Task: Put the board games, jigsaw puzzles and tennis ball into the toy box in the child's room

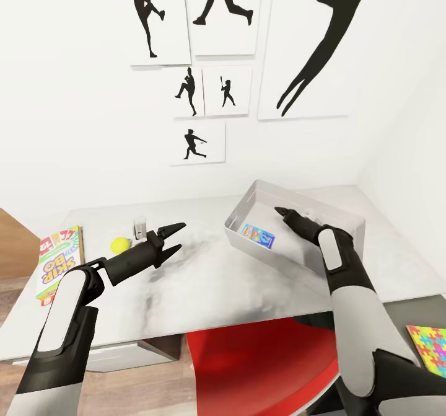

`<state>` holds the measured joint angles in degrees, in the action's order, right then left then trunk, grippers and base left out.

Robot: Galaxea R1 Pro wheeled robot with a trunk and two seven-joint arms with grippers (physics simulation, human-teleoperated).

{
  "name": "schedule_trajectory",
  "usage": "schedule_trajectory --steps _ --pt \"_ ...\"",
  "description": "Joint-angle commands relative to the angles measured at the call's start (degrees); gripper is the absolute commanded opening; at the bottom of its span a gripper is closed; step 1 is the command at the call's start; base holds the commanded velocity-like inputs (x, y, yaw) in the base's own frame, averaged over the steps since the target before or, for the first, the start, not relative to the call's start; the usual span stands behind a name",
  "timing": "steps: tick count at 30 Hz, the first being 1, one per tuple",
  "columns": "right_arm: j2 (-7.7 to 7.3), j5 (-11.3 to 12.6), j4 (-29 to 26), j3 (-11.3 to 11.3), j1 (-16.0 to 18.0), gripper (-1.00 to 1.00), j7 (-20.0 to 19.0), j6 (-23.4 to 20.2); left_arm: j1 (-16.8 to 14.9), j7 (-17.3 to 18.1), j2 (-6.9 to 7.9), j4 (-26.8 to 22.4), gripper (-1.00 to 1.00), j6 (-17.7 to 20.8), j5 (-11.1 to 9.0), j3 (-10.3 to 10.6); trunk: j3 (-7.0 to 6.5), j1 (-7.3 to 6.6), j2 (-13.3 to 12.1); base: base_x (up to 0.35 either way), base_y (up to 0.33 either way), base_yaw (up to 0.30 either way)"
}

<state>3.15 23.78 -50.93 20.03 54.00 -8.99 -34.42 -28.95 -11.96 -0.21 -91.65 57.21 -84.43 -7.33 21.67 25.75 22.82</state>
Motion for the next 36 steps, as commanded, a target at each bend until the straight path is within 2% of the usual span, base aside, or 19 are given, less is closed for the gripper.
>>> schedule_trajectory --steps 1,5,7,8,10,11,12,13,15,18,20,26,32,36 --pt "0.04 0.00 -1.90 -0.16 -0.68 1.00 -0.25 -0.46 -0.05 -0.59 -0.01 -0.05 1.00 0.23 -0.48 -0.07 0.10 0.03 0.10 0.000 0.000 0.000" --pt "-0.03 0.08 -5.91 -0.81 -2.32 1.00 -0.25 -0.79 -0.05 -0.61 0.00 -0.07 1.00 0.21 -0.32 -0.08 0.10 0.03 0.10 0.000 0.000 0.000" --pt "-0.11 0.13 -10.53 -1.26 -4.24 1.00 -0.24 -1.53 -0.03 -0.47 0.01 -0.05 1.00 0.22 -0.22 -0.07 0.10 0.03 0.10 0.000 0.000 0.000" --pt "-0.11 0.13 -10.53 -1.26 -4.24 1.00 -0.24 -1.53 -0.03 -0.47 0.01 -0.05 1.00 0.22 -0.22 -0.07 0.10 0.03 0.10 0.000 0.000 0.000" --pt "-0.18 0.16 -15.82 -1.53 -6.43 1.00 -0.21 -3.26 0.07 -0.27 -0.03 -0.07 1.00 0.19 -0.15 -0.10 0.10 0.03 0.10 0.000 0.000 0.000" --pt "-0.18 0.16 -15.82 -1.53 -6.43 1.00 -0.21 -3.26 0.07 -0.27 -0.03 -0.07 1.00 0.19 -0.15 -0.10 0.10 0.03 0.10 0.000 0.000 0.000" --pt "-0.21 0.17 -18.73 -1.61 -7.68 1.00 -0.20 -4.52 0.15 -0.21 -0.02 -0.06 1.00 0.17 -0.13 -0.11 0.10 0.03 0.10 0.000 0.000 0.000" --pt "-0.21 0.17 -18.73 -1.61 -7.68 1.00 -0.20 -4.52 0.15 -0.21 -0.02 -0.06 1.00 0.17 -0.13 -0.11 0.10 0.03 0.10 0.000 0.000 0.000" --pt "-0.26 0.22 -24.77 -1.69 -10.35 1.00 -0.20 -7.58 0.37 -0.13 0.00 0.00 1.00 0.13 -0.01 -0.12 0.10 0.03 0.10 0.000 0.000 0.000" --pt "-0.26 0.25 -27.75 -1.77 -11.71 1.00 -0.21 -9.21 0.51 -0.09 0.03 0.07 1.00 0.10 0.04 -0.14 0.10 0.03 0.10 0.000 0.000 0.000" --pt "-0.27 0.29 -32.73 -1.85 -14.21 1.00 -0.20 -12.33 0.83 -0.02 0.09 0.16 1.00 0.07 0.17 -0.14 0.10 0.03 0.10 0.000 0.000 0.000" --pt "-0.37 0.35 -37.83 -1.94 -17.28 1.00 -0.28 -16.91 1.24 0.00 0.13 0.32 1.00 -0.16 0.80 -0.19 0.10 0.03 0.10 0.000 0.000 0.000" --pt "-0.54 0.35 -39.55 -2.10 -18.40 1.00 -0.28 -18.87 1.40 0.00 0.13 0.63 1.00 -0.39 1.12 -0.21 0.09 0.03 0.10 0.000 0.000 0.000" --pt "-1.76 0.28 -40.43 -2.23 -19.27 1.00 -0.29 -20.42 1.55 0.01 0.12 1.23 1.00 -0.54 1.31 -0.22 0.00 0.03 0.10 0.000 0.000 0.000"
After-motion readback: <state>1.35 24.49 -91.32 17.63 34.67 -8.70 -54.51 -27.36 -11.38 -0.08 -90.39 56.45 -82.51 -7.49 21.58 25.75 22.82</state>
